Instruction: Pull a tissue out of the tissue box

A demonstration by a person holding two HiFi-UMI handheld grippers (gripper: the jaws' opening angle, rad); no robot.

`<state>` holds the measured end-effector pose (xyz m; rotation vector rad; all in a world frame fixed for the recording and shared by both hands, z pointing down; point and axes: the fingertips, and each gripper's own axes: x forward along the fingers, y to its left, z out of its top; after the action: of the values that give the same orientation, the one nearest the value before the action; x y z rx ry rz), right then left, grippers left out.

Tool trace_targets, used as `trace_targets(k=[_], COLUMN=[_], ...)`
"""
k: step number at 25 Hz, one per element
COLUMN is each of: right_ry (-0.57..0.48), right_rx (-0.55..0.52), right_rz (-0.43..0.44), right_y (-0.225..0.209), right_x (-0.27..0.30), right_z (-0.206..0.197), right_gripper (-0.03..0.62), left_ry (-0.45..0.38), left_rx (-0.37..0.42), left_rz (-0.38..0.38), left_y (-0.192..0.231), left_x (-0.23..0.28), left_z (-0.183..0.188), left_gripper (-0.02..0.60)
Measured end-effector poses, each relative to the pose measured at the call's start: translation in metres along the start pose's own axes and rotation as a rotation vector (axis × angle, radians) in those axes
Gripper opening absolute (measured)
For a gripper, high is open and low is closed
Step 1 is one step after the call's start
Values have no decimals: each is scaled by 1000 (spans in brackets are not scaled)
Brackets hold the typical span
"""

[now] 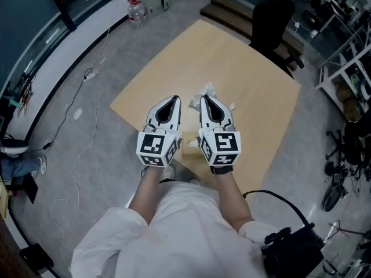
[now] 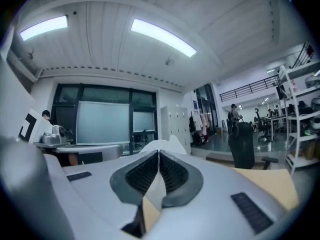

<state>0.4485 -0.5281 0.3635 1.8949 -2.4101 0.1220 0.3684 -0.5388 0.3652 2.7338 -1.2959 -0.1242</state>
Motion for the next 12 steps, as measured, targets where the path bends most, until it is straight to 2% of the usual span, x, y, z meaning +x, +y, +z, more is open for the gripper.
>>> trace_targets(k=[5, 12], right_ry=[-111, -148], right_rx=[-43, -44], right_rz=[-49, -92], right_y=[-3, -11], right_x=[-17, -25], right_z=[42, 55], right_gripper=[12, 12], left_ry=[-61, -87], left_rx=[38, 68], left_rz=[-31, -81], left_y=[-10, -22], left_x=[1, 3], left_z=[37, 51], left_gripper=[0, 0])
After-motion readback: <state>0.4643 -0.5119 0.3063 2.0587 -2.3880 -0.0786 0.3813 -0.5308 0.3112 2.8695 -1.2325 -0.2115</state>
